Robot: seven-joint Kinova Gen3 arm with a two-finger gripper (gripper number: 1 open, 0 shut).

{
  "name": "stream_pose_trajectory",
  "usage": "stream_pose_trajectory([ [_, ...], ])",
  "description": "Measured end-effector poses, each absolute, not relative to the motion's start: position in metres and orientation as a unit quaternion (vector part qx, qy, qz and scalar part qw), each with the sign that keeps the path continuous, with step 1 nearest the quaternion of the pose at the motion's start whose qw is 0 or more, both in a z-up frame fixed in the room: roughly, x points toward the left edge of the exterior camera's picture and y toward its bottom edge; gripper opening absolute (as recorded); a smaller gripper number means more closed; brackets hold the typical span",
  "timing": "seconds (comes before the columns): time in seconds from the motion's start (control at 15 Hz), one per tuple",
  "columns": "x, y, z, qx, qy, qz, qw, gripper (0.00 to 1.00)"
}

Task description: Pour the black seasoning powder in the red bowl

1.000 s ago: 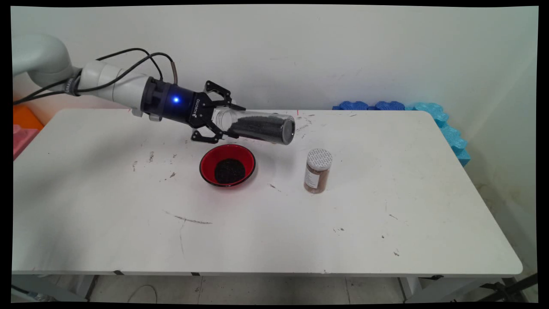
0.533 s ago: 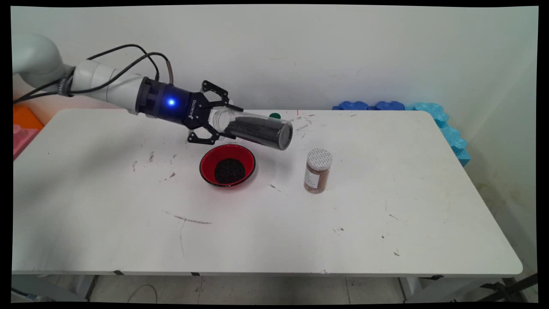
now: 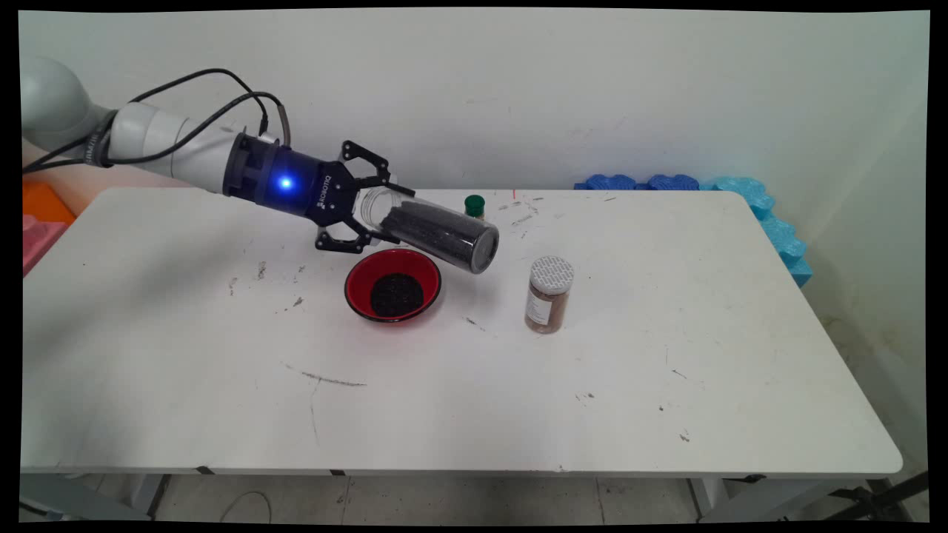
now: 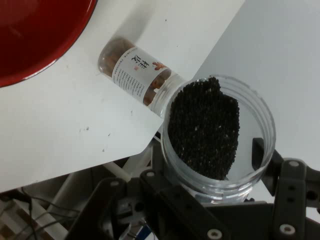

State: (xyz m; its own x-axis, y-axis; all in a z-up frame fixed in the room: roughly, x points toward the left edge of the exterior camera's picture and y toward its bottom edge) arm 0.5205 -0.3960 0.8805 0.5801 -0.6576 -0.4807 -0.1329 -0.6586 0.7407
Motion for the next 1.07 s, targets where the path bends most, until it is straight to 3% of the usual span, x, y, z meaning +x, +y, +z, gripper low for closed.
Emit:
stream_pose_trajectory([
  [1.07,0.513,-0.379,0.909,0.772,-0.383,-0.319,0.394,0.00],
])
